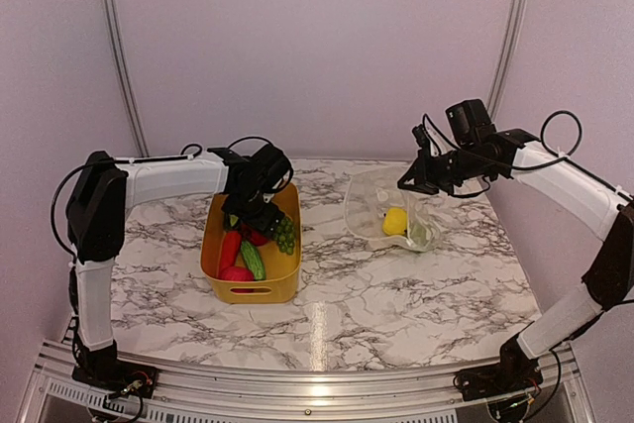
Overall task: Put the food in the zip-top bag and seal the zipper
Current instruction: Pick up the fake fruit from the bin.
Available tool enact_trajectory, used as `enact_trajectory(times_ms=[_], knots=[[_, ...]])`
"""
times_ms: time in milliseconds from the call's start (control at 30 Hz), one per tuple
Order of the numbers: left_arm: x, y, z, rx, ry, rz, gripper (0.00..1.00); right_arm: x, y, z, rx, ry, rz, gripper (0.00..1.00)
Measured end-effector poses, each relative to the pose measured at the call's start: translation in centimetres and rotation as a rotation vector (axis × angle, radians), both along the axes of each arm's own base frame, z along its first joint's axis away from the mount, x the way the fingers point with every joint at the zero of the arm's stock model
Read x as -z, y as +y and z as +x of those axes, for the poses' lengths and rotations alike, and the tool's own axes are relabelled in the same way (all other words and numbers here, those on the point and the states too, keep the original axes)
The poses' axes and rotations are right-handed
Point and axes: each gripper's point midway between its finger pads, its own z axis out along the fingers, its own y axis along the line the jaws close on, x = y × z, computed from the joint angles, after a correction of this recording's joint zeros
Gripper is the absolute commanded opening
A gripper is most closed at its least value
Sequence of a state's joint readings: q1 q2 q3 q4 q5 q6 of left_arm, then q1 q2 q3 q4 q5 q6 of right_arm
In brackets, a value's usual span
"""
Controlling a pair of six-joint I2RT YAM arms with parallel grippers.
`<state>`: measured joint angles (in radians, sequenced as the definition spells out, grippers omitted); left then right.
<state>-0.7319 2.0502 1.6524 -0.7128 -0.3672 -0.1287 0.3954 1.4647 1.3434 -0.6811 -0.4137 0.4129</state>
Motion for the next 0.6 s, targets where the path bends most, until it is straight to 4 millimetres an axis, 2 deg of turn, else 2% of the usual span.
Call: enact_trajectory(times_ms=[333,600], knots=[[3.0,-0.3,0.2,0.017,0.051,0.045,0.90,0.0,0.0,0.0,0.006,0.006,0.004,0.00],[2.9,-0.5,0.5,0.014,0.054,0.048,0.81,0.0,0.0,0.0,0.009,0.005,0.001,0.00]])
